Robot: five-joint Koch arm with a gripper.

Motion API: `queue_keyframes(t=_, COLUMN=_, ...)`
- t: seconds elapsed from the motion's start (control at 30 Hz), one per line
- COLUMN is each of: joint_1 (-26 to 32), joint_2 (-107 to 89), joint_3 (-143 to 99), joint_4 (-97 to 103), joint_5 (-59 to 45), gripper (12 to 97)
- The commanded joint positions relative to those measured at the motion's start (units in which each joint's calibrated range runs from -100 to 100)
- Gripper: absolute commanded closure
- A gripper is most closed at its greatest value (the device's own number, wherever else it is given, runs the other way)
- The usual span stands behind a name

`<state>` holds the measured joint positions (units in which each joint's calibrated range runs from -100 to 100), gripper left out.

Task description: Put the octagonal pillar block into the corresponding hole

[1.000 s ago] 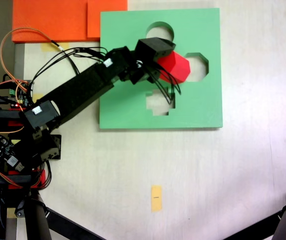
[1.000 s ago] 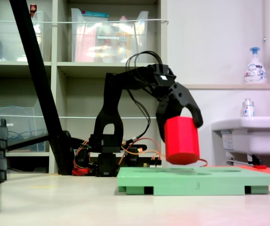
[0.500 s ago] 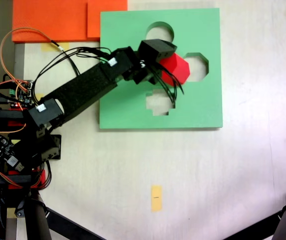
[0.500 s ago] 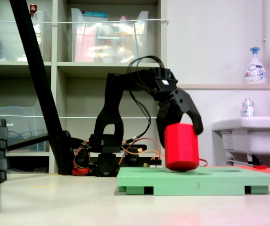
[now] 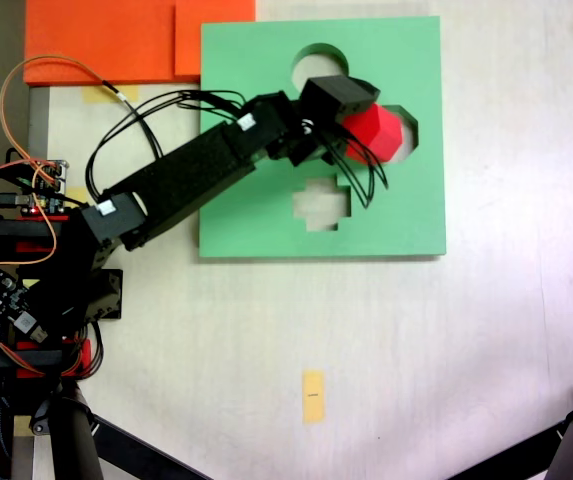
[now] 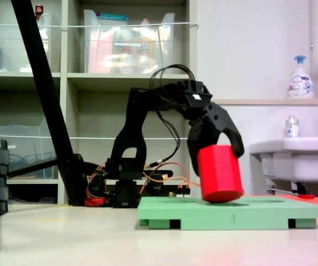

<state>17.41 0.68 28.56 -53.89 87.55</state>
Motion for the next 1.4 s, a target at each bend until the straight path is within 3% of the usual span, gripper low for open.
queue_keyframes(t=0.0, joint_1=-0.29, joint_2=0.99, joint_3=1.05, joint_4=2.42, joint_5=0.49, gripper=69.0)
queue_keyframes(t=1.0, joint_1=0.05, joint_2=6.86, joint_3=7.63, joint_4=2.42, joint_5=2.05, gripper=66.5)
queue_keyframes(t=1.37, joint_1=-1.07, joint_2=19.99, joint_3=18.0, joint_4=2.52, joint_5=2.15, gripper=65.3)
